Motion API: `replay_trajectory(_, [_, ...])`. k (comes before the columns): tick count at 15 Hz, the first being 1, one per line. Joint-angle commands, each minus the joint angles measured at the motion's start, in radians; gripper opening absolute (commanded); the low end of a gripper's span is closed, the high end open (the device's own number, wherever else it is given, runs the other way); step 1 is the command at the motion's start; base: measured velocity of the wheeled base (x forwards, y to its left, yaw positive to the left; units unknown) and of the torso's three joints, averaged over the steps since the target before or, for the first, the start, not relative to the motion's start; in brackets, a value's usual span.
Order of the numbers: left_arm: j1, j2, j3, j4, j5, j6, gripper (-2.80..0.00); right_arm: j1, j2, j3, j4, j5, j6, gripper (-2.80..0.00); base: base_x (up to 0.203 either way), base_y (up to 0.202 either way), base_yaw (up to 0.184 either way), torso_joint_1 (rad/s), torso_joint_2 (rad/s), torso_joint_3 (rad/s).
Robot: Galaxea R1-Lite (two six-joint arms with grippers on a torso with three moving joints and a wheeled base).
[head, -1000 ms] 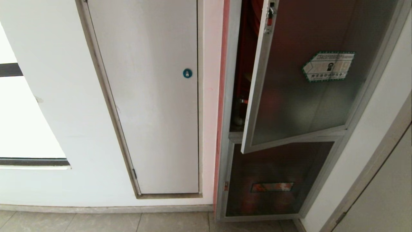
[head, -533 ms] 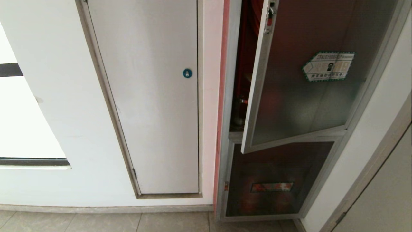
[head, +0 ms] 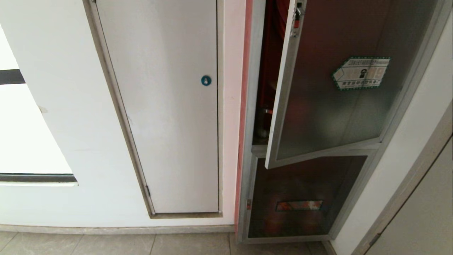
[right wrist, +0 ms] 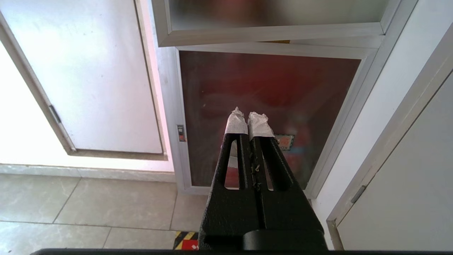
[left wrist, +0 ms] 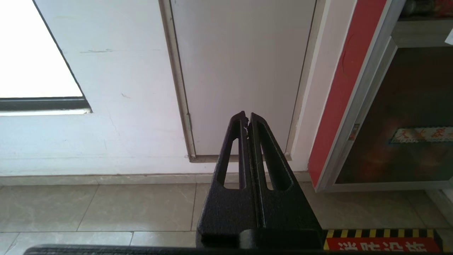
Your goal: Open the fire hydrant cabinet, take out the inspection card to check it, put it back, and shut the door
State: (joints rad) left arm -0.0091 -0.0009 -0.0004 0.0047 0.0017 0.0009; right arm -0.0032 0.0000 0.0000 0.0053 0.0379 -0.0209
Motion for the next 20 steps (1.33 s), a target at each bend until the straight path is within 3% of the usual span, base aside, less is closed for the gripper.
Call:
replay_trajectory(1, [0.000,0.001,0.000,0.000,0.000,-0.001,-2.80,0.000,0.002,0.000,0.001,0.000,-0.001,-2.80,0.000,0.000,0.000,0.000,0.00,0.000])
replay_trajectory(5, [0.000,0.001,0.000,0.000,0.001,-0.001,-2.80,0.000,0.002,0.000,-0.001,0.000,-0.001,-2.80,0.024,0.000,0.000,0.000,0.00,0.001])
replay_trajectory(20, [0.000,0.001,-0.001,0.000,0.001,-0.001,-2.80,0.000,0.002,0.000,-0.001,0.000,-0.001,-2.80,0.195,0.000,-0.001,0.004,0.00,0.001])
